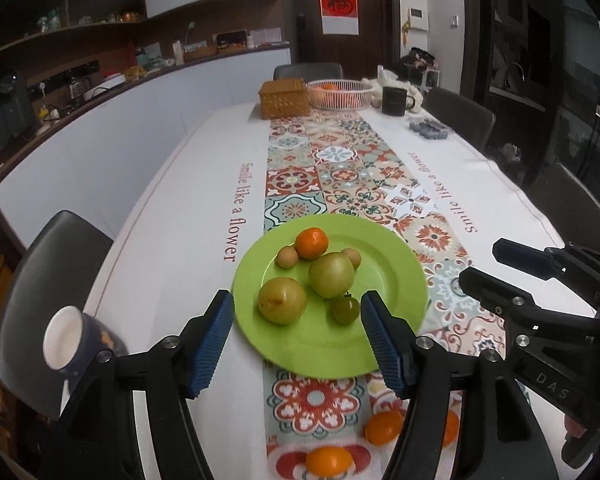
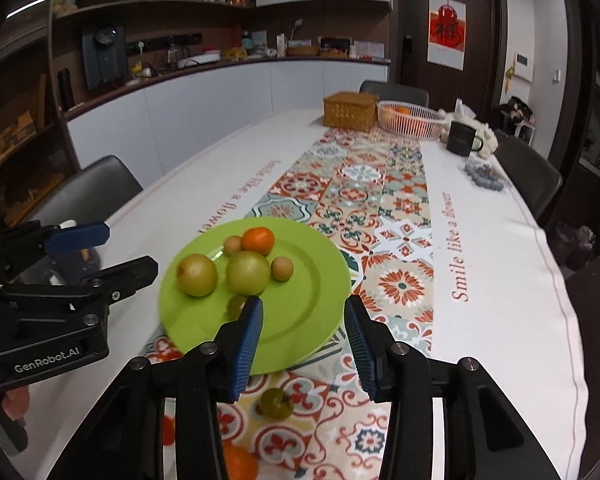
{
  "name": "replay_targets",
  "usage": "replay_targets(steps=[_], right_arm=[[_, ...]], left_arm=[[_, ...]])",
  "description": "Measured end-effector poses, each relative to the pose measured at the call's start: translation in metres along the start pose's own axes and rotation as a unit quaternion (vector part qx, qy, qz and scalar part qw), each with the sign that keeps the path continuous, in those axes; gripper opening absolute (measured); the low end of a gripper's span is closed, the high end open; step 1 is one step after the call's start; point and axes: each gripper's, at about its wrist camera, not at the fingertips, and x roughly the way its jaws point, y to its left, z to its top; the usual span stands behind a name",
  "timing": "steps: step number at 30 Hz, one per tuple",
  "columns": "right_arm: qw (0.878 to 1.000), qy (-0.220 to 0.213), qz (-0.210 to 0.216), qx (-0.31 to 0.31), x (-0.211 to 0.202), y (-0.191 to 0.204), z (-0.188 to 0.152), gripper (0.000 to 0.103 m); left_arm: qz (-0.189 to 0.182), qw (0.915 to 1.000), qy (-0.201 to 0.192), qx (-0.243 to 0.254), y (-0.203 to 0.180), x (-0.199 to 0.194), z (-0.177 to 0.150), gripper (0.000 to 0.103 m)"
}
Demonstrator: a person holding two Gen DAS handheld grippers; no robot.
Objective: Organize fruits
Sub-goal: 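Withdraw both tools from the plate and reach toward the loose tangerines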
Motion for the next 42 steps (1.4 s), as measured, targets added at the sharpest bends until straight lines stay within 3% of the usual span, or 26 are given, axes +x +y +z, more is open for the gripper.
replay_targets(steps=[2, 8, 20, 30, 42], right_arm=[[1.000, -0.010, 0.000, 0.002, -0.013, 0.003, -0.002, 0.052], [1.000, -0.023, 0.001, 0.012, -0.043, 0.013, -0.011, 0.058], [1.000, -0.019, -0.006, -0.011, -0.079, 0.042, -0.046, 0.062], [1.000, -0.004, -0.002, -0.015, -0.086, 0.057, -0.073, 0.065], [0.999, 0.038, -0.005, -0.026, -0.066, 0.066, -0.103, 0.065]], left_arm=[[0.000, 1.0000, -0.009, -0.001, 0.000, -0.014, -0.003, 0.068], [-0.002, 0.9997, -0.025, -0.008, 0.003, -0.050, -0.018, 0.074], [0.004, 0.9995, -0.032, -0.005, 0.011, -0.092, -0.059, 0.082], [-0.004, 0.9998, -0.020, -0.005, 0.013, -0.098, -0.092, 0.084], [-0.020, 0.9996, 0.002, 0.019, 0.014, -0.083, -0.127, 0.085]])
